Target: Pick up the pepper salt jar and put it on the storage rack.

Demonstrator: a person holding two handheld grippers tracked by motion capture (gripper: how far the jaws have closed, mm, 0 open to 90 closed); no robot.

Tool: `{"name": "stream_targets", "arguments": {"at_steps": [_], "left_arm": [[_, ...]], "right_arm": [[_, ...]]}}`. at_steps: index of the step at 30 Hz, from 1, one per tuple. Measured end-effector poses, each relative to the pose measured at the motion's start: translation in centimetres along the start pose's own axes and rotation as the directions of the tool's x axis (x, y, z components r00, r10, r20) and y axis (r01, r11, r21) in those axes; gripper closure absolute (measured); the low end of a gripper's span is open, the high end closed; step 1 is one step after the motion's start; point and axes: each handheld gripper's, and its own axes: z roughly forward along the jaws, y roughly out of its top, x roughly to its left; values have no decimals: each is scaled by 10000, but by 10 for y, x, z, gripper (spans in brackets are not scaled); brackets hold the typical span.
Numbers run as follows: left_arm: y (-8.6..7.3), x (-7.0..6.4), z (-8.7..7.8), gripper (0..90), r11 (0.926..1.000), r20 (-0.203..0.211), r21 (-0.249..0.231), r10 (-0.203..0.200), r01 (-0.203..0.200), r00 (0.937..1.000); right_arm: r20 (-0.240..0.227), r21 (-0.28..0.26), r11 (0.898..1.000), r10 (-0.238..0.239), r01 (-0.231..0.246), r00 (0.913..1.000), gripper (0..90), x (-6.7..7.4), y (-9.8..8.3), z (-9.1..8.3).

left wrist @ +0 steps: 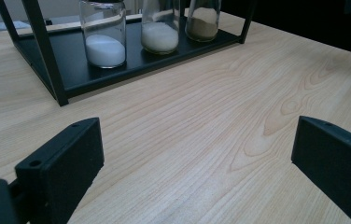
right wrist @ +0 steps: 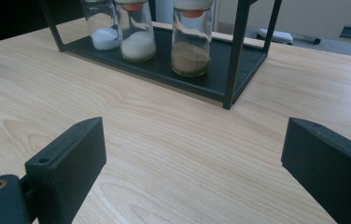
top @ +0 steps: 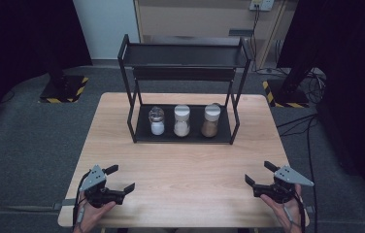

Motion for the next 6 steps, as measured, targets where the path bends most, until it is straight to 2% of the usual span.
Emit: {"name": "stream_targets", "arguments": {"at_steps": [6], "left_arm": [[0, 1, 0, 11, 10000, 13, -26, -40, 40, 10000]], "right_arm": [[20, 48, 10000, -38, 38, 10000, 48, 2, 1, 1]]}}
